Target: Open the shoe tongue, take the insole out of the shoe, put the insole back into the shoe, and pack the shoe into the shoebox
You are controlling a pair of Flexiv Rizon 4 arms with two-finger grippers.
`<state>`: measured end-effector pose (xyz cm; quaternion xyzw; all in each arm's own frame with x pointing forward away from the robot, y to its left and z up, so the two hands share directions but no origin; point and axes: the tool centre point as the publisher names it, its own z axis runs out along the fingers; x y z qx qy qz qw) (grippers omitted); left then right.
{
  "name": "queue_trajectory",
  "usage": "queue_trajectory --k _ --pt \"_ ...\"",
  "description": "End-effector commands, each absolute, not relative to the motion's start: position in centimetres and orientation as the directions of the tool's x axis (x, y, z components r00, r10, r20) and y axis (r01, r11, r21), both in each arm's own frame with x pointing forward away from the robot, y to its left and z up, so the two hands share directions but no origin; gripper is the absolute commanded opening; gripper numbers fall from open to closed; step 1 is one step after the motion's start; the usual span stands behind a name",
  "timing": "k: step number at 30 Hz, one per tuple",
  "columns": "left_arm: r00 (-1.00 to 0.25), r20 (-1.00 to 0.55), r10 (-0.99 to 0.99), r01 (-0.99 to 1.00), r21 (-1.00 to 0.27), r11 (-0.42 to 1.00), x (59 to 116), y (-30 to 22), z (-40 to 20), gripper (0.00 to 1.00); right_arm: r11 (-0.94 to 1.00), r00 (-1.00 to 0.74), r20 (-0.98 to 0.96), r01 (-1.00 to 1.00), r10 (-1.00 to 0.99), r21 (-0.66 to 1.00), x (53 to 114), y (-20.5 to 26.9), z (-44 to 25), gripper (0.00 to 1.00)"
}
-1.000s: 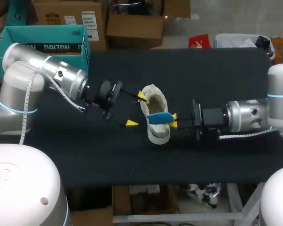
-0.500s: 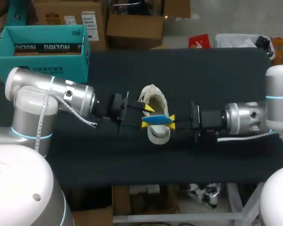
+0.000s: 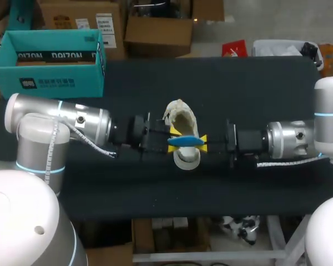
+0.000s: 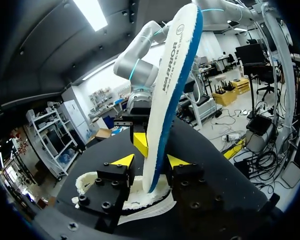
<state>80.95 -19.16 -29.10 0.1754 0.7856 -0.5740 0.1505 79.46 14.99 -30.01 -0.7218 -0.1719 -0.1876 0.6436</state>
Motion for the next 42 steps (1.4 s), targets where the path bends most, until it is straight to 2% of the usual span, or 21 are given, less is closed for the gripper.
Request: queue_trajectory --k 1,5,18,22,26,30,31,32,34,35,36,37,38,42 --pt "-0.891 -0.447 0.085 0.452 -0.849 0.273 80.9 -19.7 -29.6 0.37 -0.111 0.872 0.49 0.488 0.005 -0.866 79.6 15.0 -30.2 0.0" --pt "-0.888 -0.45 0.093 0.458 -0.849 0.263 80.9 -19.9 -29.5 0.35 -0.12 0.872 0.489 0.486 0.004 -0.866 79.7 15.1 -30.3 0.0" --pt "-0.882 -0.462 0.095 0.469 -0.837 0.28 81.8 -19.7 -29.4 0.35 -0.132 0.836 0.548 0.543 0.001 -0.829 80.8 14.8 -31.1 0.0" --pt "-0.881 -0.462 0.097 0.469 -0.833 0.294 82.2 -19.7 -29.6 0.31 -0.135 0.828 0.561 0.556 0.0 -0.82 81.3 14.7 -31.3 0.0" --pt "-0.881 -0.462 0.106 0.471 -0.829 0.302 82.4 -19.8 -29.9 0.22 -0.131 0.823 0.568 0.563 -0.002 -0.816 81.7 14.6 -31.5 0.0" --pt "-0.878 -0.462 0.125 0.477 -0.823 0.306 82.6 -20.1 -30.1 0.2 -0.128 0.823 0.568 0.563 -0.005 -0.817 82.0 14.6 -31.6 0.0" --pt "-0.876 -0.462 0.135 0.481 -0.821 0.309 82.7 -20.1 -30.1 0.15 -0.127 0.823 0.568 0.563 -0.005 -0.817 82.1 14.6 -31.7 0.0" --pt "-0.874 -0.465 0.144 0.486 -0.816 0.314 82.7 -20.2 -30.2 0.01 -0.127 0.823 0.568 0.563 -0.006 -0.817 82.1 14.6 -31.7 0.0" --pt "-0.865 -0.474 0.165 0.502 -0.805 0.316 82.8 -20.2 -30.3 0.0 -0.126 0.822 0.57 0.565 -0.005 -0.815 82.2 14.6 -31.7 0.0" --pt "-0.859 -0.482 0.175 0.512 -0.797 0.319 82.9 -20.3 -30.4 0.0 -0.127 0.821 0.57 0.565 -0.005 -0.815 82.2 14.6 -31.7 0.23" --pt "-0.852 -0.491 0.181 0.523 -0.789 0.323 83.0 -20.2 -30.4 0.0 -0.128 0.82 0.572 0.567 -0.002 -0.814 82.2 14.6 -31.6 0.41" --pt "-0.846 -0.497 0.193 0.534 -0.784 0.318 83.1 -20.2 -30.5 0.0 -0.131 0.82 0.573 0.568 0.0 -0.812 82.1 14.6 -31.6 0.8" --pt "-0.844 -0.501 0.193 0.537 -0.78 0.322 83.2 -20.1 -30.6 0.0 -0.135 0.819 0.574 0.568 0.001 -0.812 82.0 14.5 -31.5 1.0" --pt "-0.821 -0.53 0.211 0.57 -0.755 0.325 83.7 -19.9 -30.8 0.0 -0.155 0.818 0.576 0.569 0.003 -0.808 81.6 14.3 -31.2 1.0"
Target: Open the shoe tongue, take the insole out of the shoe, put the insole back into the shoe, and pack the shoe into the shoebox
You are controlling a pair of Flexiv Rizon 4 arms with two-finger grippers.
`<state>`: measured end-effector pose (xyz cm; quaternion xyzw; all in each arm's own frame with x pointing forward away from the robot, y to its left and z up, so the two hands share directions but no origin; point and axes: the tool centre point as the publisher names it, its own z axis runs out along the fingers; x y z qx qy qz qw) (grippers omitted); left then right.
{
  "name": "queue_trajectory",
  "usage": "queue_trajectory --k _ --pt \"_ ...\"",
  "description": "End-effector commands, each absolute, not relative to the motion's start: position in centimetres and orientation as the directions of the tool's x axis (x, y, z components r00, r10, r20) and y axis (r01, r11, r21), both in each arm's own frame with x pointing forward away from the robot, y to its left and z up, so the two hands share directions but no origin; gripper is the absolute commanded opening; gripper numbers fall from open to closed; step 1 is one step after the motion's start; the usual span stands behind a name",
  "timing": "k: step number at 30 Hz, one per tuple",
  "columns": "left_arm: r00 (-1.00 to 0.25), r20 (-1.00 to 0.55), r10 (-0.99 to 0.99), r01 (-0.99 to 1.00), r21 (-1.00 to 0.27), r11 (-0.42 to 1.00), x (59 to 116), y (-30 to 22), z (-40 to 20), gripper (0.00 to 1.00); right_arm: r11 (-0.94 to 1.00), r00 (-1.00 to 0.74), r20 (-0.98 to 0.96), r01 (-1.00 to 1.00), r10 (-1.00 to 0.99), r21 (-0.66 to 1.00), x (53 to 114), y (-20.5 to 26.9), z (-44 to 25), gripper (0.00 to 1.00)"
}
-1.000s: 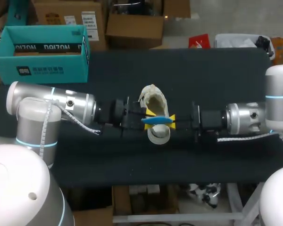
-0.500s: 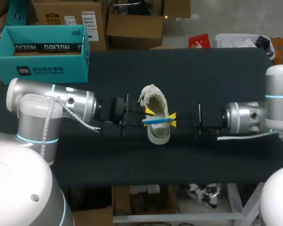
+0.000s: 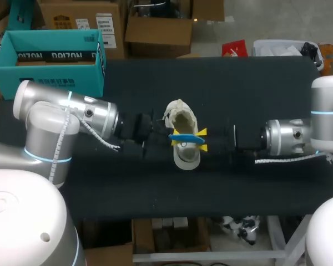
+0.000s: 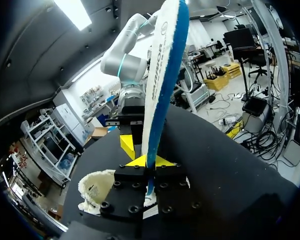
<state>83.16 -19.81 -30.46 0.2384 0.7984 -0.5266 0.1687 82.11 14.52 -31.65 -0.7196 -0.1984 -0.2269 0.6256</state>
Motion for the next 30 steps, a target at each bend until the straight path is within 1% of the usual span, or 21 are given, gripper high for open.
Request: queue_trajectory --k 1,3,4,6,7,9,11,15,21,30 --pt "-0.816 -0.537 0.215 0.578 -0.751 0.32 83.7 -19.8 -30.9 0.0 -0.163 0.815 0.579 0.572 0.007 -0.804 81.5 14.3 -31.1 1.0" --pt "-0.799 -0.555 0.232 0.601 -0.735 0.313 83.9 -19.7 -30.9 0.0 -0.172 0.812 0.583 0.577 0.016 -0.798 81.4 14.2 -31.0 0.98" --pt "-0.791 -0.563 0.239 0.612 -0.727 0.312 84.0 -19.7 -31.0 0.0 -0.178 0.809 0.588 0.582 0.021 -0.794 81.3 14.2 -31.0 0.93" --pt "-0.774 -0.577 0.261 0.633 -0.712 0.304 84.1 -19.6 -31.1 0.0 -0.191 0.8 0.599 0.592 0.026 -0.783 81.3 14.2 -31.1 0.78" --pt "-0.768 -0.582 0.268 0.641 -0.703 0.307 84.2 -19.6 -31.2 0.0 -0.193 0.799 0.601 0.594 0.027 -0.781 81.3 14.2 -31.1 0.72" --pt "-0.765 -0.578 0.285 0.644 -0.698 0.312 84.2 -19.6 -31.3 0.0 -0.201 0.796 0.605 0.596 0.023 -0.777 81.4 14.1 -31.3 0.66" --pt "-0.761 -0.573 0.303 0.647 -0.698 0.307 84.2 -19.4 -31.3 0.0 -0.204 0.795 0.606 0.596 0.02 -0.776 81.5 14.1 -31.4 0.65" --pt "-0.754 -0.578 0.313 0.656 -0.685 0.317 84.2 -19.1 -30.9 0.0 -0.222 0.791 0.612 0.599 0.015 -0.769 81.5 14.2 -31.4 0.49" --pt "-0.745 -0.565 0.355 0.663 -0.689 0.295 84.4 -18.6 -30.3 0.0 -0.241 0.787 0.616 0.6 0.007 -0.763 81.6 14.3 -31.3 0.47" --pt "-0.682 -0.551 0.481 0.715 -0.641 0.278 84.8 -18.4 -29.4 0.0 -0.277 0.792 0.61 0.585 -0.009 -0.762 81.3 14.5 -31.2 0.46"
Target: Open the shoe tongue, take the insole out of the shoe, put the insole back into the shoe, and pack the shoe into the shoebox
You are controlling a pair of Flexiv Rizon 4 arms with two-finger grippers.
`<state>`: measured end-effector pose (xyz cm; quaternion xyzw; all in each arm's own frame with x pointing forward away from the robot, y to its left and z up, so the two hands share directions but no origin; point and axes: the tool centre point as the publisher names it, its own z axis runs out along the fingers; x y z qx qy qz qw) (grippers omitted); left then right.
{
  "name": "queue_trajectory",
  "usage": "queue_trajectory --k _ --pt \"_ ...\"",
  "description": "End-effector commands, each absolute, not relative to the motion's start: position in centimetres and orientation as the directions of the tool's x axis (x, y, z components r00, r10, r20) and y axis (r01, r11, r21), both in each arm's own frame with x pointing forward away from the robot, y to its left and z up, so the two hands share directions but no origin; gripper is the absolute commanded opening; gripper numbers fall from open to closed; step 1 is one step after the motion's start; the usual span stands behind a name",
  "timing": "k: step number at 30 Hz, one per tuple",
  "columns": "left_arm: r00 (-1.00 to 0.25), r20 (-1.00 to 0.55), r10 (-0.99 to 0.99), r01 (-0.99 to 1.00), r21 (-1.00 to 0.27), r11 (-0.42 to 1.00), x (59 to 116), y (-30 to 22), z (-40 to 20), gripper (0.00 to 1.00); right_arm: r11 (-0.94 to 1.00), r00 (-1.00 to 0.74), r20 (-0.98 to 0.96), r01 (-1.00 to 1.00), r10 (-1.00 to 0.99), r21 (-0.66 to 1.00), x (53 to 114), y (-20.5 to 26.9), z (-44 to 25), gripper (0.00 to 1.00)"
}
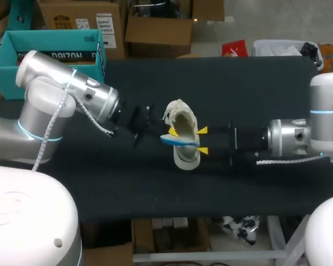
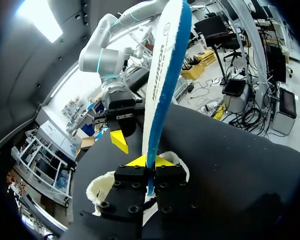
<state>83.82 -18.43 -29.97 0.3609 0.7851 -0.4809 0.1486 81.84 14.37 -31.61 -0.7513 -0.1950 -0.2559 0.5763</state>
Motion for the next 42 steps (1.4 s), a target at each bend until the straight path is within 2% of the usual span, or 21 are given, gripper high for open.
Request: queue_trajectory --k 1,14,23,26,28,31,35,39,42 --pt "-0.679 -0.551 0.485 0.718 -0.638 0.28 85.0 -18.4 -29.4 0.0 -0.278 0.792 0.611 0.584 -0.01 -0.762 81.3 14.5 -31.2 0.45" --pt "-0.623 -0.551 0.556 0.764 -0.581 0.28 85.9 -19.8 -31.0 0.0 -0.278 0.794 0.608 0.577 -0.03 -0.768 82.2 15.1 -32.3 0.39" --pt "-0.625 -0.527 0.576 0.763 -0.568 0.308 86.6 -20.1 -32.0 0.0 -0.297 0.792 0.61 0.575 -0.034 -0.763 82.9 15.0 -33.3 0.28" --pt "-0.626 -0.521 0.58 0.762 -0.567 0.313 86.7 -20.1 -32.0 0.0 -0.314 0.785 0.619 0.58 -0.034 -0.752 82.9 14.9 -33.4 0.29" --pt "-0.626 -0.52 0.581 0.762 -0.566 0.315 86.8 -20.1 -31.9 0.0 -0.335 0.776 0.63 0.586 -0.03 -0.738 82.7 14.8 -33.3 0.38" --pt "-0.626 -0.519 0.582 0.763 -0.561 0.32 86.8 -20.1 -31.9 0.0 -0.366 0.76 0.649 0.598 -0.021 -0.713 82.2 14.8 -33.0 0.37" --pt "-0.627 -0.516 0.584 0.763 -0.556 0.329 86.9 -20.1 -31.9 0.0 -0.385 0.743 0.669 0.614 -0.01 -0.688 81.9 14.9 -32.7 0.27" --pt "-0.629 -0.512 0.585 0.763 -0.554 0.334 86.9 -20.2 -32.0 0.0 -0.401 0.719 0.695 0.638 0.002 -0.658 81.6 15.1 -32.0 0.27" --pt "-0.63 -0.513 0.584 0.762 -0.555 0.335 86.9 -20.2 -32.1 0.0 -0.406 0.716 0.699 0.641 0.009 -0.651 81.5 15.3 -31.6 0.19"
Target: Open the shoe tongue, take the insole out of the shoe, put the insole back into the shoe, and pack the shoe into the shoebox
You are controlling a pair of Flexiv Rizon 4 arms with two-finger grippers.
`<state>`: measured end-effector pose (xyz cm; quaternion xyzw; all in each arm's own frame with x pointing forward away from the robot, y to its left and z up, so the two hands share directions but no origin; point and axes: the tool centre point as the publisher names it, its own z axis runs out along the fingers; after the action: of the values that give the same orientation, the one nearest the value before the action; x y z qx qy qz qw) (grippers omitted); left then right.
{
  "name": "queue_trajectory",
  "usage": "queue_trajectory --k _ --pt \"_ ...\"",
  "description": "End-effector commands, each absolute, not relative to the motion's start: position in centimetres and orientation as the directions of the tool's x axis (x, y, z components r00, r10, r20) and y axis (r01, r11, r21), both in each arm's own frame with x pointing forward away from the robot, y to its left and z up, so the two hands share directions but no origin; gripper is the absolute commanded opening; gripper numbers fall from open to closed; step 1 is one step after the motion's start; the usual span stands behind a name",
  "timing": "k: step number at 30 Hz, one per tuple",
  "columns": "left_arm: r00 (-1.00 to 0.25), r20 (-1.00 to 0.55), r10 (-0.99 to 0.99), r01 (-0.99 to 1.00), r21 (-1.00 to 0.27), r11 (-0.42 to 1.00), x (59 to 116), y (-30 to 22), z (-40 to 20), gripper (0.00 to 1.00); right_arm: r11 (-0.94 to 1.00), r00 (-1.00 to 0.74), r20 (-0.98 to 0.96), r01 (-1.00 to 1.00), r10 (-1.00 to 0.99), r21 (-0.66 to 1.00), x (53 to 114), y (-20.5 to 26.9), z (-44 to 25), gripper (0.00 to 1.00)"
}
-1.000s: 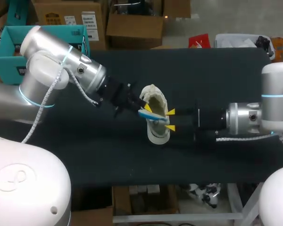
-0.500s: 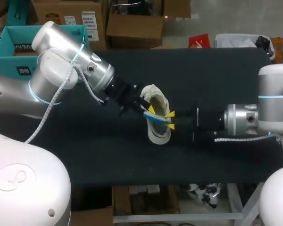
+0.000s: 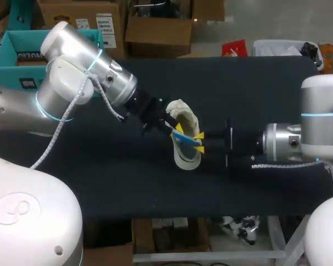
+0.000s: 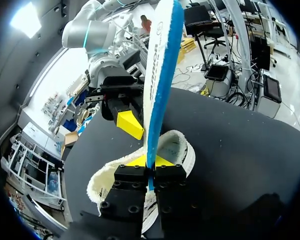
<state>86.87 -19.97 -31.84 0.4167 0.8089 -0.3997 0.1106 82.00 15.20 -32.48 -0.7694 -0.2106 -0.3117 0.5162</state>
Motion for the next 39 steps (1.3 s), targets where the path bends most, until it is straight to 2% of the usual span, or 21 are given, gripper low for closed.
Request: queue_trajectory --k 1,3,4,19,33,34,35,37,39 --pt "-0.631 -0.514 0.581 0.761 -0.556 0.334 86.8 -20.2 -32.1 0.0 -0.406 0.715 0.699 0.642 0.011 -0.651 81.5 15.4 -31.6 0.18" --pt "-0.632 -0.515 0.579 0.76 -0.558 0.334 86.8 -20.1 -32.2 0.0 -0.407 0.716 0.698 0.642 0.017 -0.65 81.6 15.5 -31.6 0.14" --pt "-0.633 -0.514 0.578 0.759 -0.558 0.334 86.8 -20.1 -32.2 0.0 -0.406 0.716 0.697 0.643 0.02 -0.649 81.6 15.6 -31.6 0.0" --pt "-0.636 -0.517 0.573 0.762 -0.539 0.358 88.3 -19.9 -33.4 0.0 -0.406 0.721 0.691 0.647 0.052 -0.645 84.4 15.8 -34.3 0.0" --pt "-0.661 -0.509 0.551 0.738 -0.576 0.353 89.1 -19.9 -34.1 0.0 -0.438 0.73 0.682 0.626 0.04 -0.645 85.1 15.9 -34.9 0.0" --pt "-0.66 -0.511 0.551 0.738 -0.576 0.351 89.0 -19.8 -34.0 0.26 -0.439 0.73 0.682 0.626 0.039 -0.645 85.1 15.9 -34.8 0.0" --pt "-0.657 -0.514 0.551 0.741 -0.576 0.347 88.8 -19.7 -33.9 0.34 -0.441 0.73 0.682 0.625 0.038 -0.644 85.1 15.8 -34.8 0.0" --pt "-0.645 -0.532 0.549 0.752 -0.57 0.331 88.2 -19.5 -33.4 0.39 -0.443 0.73 0.682 0.623 0.035 -0.644 85.0 15.7 -34.8 0.0" --pt "-0.631 -0.549 0.548 0.764 -0.564 0.314 87.4 -19.3 -33.0 0.4 -0.445 0.732 0.681 0.62 0.03 -0.646 85.0 15.5 -34.9 0.0"
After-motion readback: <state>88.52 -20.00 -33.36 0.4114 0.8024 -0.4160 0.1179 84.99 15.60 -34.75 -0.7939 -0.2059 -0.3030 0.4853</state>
